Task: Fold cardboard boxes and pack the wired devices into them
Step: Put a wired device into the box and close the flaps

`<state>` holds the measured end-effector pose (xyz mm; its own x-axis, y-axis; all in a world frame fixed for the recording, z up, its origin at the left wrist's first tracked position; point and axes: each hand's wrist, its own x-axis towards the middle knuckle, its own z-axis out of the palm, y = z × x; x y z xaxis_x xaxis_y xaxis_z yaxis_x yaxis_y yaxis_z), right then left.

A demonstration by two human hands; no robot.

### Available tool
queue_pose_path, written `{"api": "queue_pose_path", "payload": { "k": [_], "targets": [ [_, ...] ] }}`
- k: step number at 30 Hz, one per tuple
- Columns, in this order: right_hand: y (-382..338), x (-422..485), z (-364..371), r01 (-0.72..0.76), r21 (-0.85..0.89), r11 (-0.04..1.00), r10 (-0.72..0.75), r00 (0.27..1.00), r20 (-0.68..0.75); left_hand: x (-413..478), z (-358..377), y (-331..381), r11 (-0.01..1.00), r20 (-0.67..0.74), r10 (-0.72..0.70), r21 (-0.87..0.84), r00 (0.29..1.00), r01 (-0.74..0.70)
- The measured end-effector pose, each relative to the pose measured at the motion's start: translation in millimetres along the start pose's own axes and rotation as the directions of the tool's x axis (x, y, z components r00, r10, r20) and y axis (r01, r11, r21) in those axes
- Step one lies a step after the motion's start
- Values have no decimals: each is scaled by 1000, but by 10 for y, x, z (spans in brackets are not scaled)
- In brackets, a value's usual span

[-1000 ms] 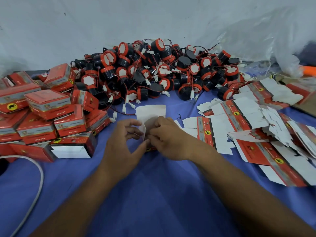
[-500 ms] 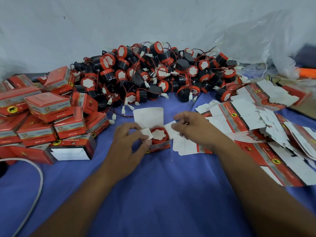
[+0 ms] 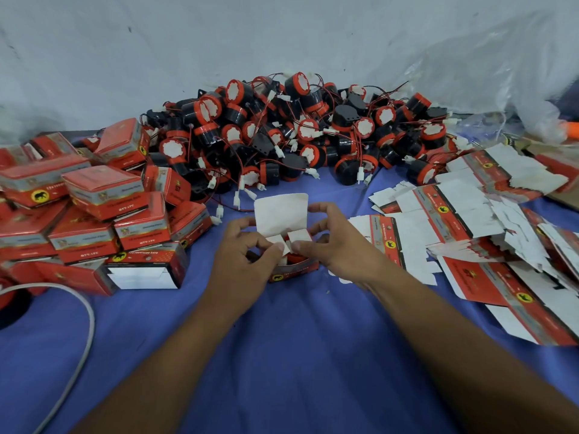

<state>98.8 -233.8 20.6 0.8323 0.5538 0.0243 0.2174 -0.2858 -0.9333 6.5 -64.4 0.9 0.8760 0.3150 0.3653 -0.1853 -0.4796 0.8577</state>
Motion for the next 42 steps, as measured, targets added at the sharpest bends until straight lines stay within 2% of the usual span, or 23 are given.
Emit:
{"api": "queue_pose_path", "payload": {
  "k": [2,4,7,9,11,13,17,21,24,30,38,42],
  "targets": [
    [12,-1,0,97,50,994,-99,995,25,0,-15,-45,999,35,-26,-26,999,27],
    [17,-1,-20,150,29,988,-151,988,42,-4,-25,-61,995,51,-58,-78,997,62],
    [34,-5,-45,212,-80,974,-208,977,57,-9,-30,-47,979,94,34,-204,995,-14],
    [41,-27,-92,245,-102,964,-233,965,118,-4,-53,-63,988,129,143,-71,981,-135],
    [48,-56,-173,204,-78,976,-185,962,200,-9,-71,-88,983,160,174,37,972,-182],
    [66,-77,-214,201,-75,977,-177,953,244,-18,-92,-111,985,187,155,50,970,-167],
    [82,-73,-179,254,-111,961,-223,946,235,-34,-130,-136,988,295,138,23,945,-152],
    [65,-53,-174,206,-66,976,-189,961,203,-37,-130,-125,977,237,193,41,952,-208],
    [48,-43,-171,233,-129,964,-208,961,184,-26,-132,-105,980,208,186,25,960,-195],
    [65,-70,-166,264,-203,943,-213,947,242,-38,-144,-69,988,212,155,-10,965,-157],
    [111,-46,-162,253,-248,935,-185,946,266,-58,-129,-73,927,189,294,181,937,-328],
    [122,-46,-130,297,-280,913,-240,945,221,-55,-127,-45,928,167,286,199,944,-316]
  ]
}}
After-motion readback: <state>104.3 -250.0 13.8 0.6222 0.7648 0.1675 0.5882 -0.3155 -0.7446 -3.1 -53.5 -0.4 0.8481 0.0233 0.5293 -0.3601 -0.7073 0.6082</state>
